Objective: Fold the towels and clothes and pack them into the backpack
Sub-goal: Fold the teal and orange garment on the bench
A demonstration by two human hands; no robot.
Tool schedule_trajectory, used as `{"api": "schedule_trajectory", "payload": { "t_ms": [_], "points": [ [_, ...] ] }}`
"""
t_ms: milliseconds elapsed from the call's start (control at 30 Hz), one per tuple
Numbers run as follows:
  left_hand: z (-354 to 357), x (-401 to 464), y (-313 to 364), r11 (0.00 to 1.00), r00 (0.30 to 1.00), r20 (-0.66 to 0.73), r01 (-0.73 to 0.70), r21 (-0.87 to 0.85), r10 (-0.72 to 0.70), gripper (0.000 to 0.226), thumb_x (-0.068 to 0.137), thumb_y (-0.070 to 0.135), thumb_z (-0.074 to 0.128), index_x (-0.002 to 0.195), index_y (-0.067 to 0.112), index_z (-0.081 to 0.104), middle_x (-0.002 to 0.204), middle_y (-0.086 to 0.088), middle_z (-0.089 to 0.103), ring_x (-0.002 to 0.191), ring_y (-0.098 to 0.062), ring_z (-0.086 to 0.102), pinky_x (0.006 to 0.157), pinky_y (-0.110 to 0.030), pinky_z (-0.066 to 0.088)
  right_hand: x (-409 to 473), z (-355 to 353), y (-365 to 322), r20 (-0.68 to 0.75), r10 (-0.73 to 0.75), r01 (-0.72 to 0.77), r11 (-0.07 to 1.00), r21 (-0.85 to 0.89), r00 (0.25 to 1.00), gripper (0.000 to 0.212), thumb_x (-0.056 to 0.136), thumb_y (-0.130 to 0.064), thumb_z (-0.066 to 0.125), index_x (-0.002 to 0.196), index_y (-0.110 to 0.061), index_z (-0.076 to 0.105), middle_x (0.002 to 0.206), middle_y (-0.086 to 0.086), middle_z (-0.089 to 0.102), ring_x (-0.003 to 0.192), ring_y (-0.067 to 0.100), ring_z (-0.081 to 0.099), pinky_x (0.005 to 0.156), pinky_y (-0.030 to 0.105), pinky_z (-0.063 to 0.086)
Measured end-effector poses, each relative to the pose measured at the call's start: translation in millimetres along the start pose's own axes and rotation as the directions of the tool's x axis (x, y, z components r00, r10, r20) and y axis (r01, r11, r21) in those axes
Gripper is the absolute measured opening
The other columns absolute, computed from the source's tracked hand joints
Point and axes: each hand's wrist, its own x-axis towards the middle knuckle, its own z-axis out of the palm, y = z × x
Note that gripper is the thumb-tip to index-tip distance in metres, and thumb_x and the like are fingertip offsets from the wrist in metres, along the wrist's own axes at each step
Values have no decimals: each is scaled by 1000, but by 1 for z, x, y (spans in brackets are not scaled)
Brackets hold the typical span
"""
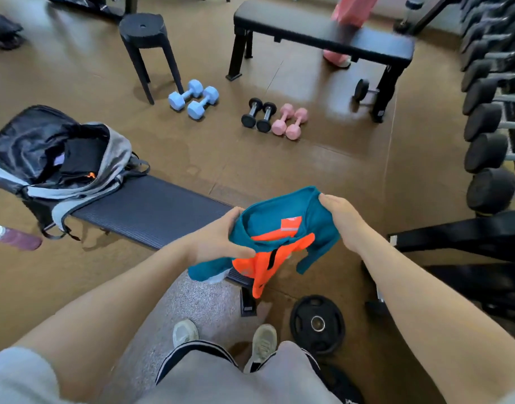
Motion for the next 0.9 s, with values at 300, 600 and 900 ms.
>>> {"api": "schedule_trajectory", "payload": {
  "t_ms": [300, 600, 900],
  "points": [
    [78, 36, 34, 998, 991, 111, 67, 17, -69, 38, 92, 2, 51, 123, 24, 47, 106, 11, 64, 91, 1, 63, 75, -21, 53, -45, -93, 37, -31, -39, 34, 988, -149, 999, 19, 85, 6, 50, 88, -13, 52, 87, 8, 60, 79, 23, 58, 72, 35, 46],
    [50, 18, 19, 976, 922, -386, -50, -213, -37, 23, 96, 14, 47, 115, 26, 52, 97, 8, 67, 81, -2, 67, 64, -24, 55, 22, -40, -9, -91, -373, 295, 842, -452, 924, 10, 83, -7, 64, 91, -13, 64, 86, 5, 65, 80, 19, 57, 79, 36, 46],
    [-63, 34, -121, 915, 652, -702, 404, 5, -284, 28, 92, 29, 51, 78, 7, 60, 84, -10, 67, 81, -26, 57, 63, -29, 34, 163, 134, 4, 170, -429, 343, 367, -865, 887, 23, 89, -23, 58, 109, -15, 65, 111, 10, 56, 106, 31, 52, 78, 38, 43]
  ]
}}
